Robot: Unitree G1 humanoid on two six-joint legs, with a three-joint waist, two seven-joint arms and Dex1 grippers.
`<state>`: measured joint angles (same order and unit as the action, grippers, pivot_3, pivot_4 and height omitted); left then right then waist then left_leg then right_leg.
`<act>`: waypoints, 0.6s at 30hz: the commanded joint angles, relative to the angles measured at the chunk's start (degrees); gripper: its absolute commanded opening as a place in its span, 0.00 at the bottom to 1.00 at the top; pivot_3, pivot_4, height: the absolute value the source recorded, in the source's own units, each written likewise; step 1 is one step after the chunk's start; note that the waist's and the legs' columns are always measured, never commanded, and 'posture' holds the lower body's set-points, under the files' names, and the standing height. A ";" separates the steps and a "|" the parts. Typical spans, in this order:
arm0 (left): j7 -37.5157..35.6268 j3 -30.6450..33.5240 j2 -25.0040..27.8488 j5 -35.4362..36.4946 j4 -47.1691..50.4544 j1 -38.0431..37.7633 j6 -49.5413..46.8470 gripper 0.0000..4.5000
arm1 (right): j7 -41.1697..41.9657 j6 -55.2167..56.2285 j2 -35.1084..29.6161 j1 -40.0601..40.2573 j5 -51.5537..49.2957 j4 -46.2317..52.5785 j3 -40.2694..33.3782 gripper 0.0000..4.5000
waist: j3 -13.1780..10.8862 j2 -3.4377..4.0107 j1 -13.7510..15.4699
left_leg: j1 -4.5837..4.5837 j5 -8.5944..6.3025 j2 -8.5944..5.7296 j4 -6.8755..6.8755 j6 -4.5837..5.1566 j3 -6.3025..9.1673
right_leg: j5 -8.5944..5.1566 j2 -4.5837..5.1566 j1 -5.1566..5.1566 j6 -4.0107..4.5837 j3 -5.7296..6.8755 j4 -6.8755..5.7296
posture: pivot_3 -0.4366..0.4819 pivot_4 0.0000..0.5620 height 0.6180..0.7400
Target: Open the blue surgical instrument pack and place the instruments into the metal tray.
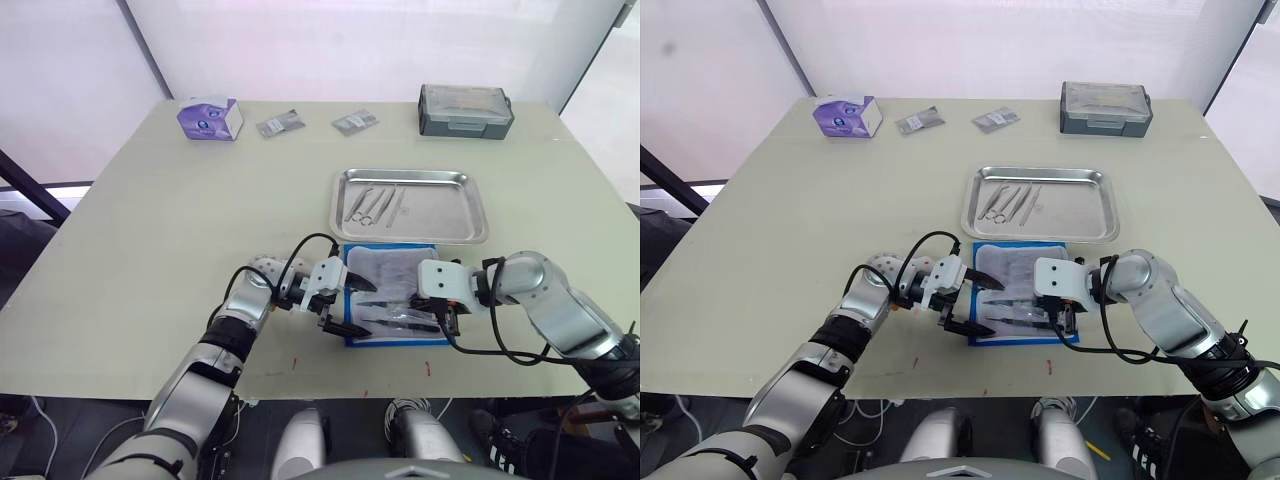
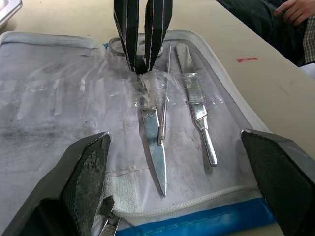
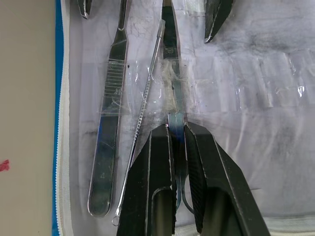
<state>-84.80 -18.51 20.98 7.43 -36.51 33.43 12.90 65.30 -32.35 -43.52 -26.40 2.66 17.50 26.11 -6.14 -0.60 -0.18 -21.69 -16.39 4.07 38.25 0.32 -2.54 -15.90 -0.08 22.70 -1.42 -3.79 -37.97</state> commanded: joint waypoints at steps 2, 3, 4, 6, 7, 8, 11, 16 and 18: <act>0.47 -4.22 -0.01 -5.03 -4.14 -4.09 -2.31 1.00 | 1.85 -0.79 -1.17 -1.63 0.03 3.58 0.40 0.02 | -0.02 0.03 0.05 | 0.00 0.00 0.00 0.00 0.00 0.00 | 0.00 0.00 0.00 0.00 0.00 0.01 | 0.48 0.27 0.93; 0.48 -4.23 -0.03 -5.03 -4.14 -4.09 -2.30 1.00 | 1.95 -0.97 -1.25 -1.80 0.10 3.81 0.50 0.02 | -0.02 0.03 0.06 | 0.00 0.00 0.00 0.00 0.00 0.01 | 0.00 0.00 0.00 0.00 0.01 0.01 | 0.48 0.27 0.93; 0.48 -4.23 -0.04 -5.03 -4.13 -4.11 -2.31 1.00 | 2.04 -1.20 -1.34 -1.95 0.16 4.08 0.58 0.02 | -0.03 0.04 0.07 | 0.00 0.00 0.00 0.00 0.00 0.01 | 0.00 0.00 0.00 0.00 0.01 0.01 | 0.48 0.27 0.93; 0.51 -4.25 -0.07 -5.06 -4.17 -4.10 -2.30 1.00 | 2.21 -1.63 -1.51 -2.27 0.21 4.56 0.65 0.02 | -0.05 0.07 0.08 | -0.01 0.00 0.00 0.00 0.00 0.01 | 0.00 0.00 0.01 0.00 0.01 0.01 | 0.48 0.27 0.93; 0.52 -4.26 -0.09 -5.07 -4.18 -4.11 -2.30 1.00 | 2.25 -1.79 -1.57 -2.37 0.20 4.73 0.65 0.02 | -0.05 0.07 0.09 | -0.01 0.00 0.00 0.00 0.00 0.01 | 0.00 0.01 0.00 0.00 0.01 0.01 | 0.48 0.27 0.93; 0.54 -4.27 -0.09 -5.08 -4.15 -4.12 -2.31 1.00 | 2.28 -1.90 -1.63 -2.41 0.17 4.86 0.63 0.02 | -0.05 0.07 0.11 | -0.01 0.00 0.00 0.00 0.00 0.01 | 0.00 0.01 0.00 0.00 0.01 0.01 | 0.48 0.27 0.93; 0.57 -4.29 -0.14 -5.10 -4.13 -4.13 -2.37 1.00 | 2.55 -2.32 -1.88 -2.87 0.11 5.24 0.50 0.02 | -0.06 0.08 0.15 | -0.02 0.00 0.00 0.00 0.01 0.01 | 0.00 0.01 0.01 0.00 0.01 0.02 | 0.48 0.27 0.93; 0.55 -4.26 -0.26 -5.03 -4.05 -4.09 -2.54 1.00 | 3.19 -2.41 -2.62 -3.25 0.14 5.26 0.20 0.02 | -0.08 0.09 0.27 | -0.02 0.00 -0.01 0.00 0.01 0.00 | 0.00 0.01 0.01 0.00 0.01 0.03 | 0.48 0.27 0.93; 0.57 -4.28 -0.28 -5.08 -4.15 -4.07 -2.50 1.00 | 3.39 -2.47 -2.83 -3.36 0.08 5.32 0.07 0.02 | -0.09 0.10 0.43 | -0.03 0.00 -0.01 0.00 0.01 0.01 | 0.00 0.01 0.01 0.00 0.01 0.03 | 0.48 0.27 0.93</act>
<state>-84.69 -18.51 20.56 7.43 -36.41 33.43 12.89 67.24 -34.92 -45.35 -28.52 3.44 20.11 26.76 -6.23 -0.50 0.24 -21.73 -16.39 4.06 38.25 0.33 -2.53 -15.90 -0.06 22.72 -1.42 -3.78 -37.94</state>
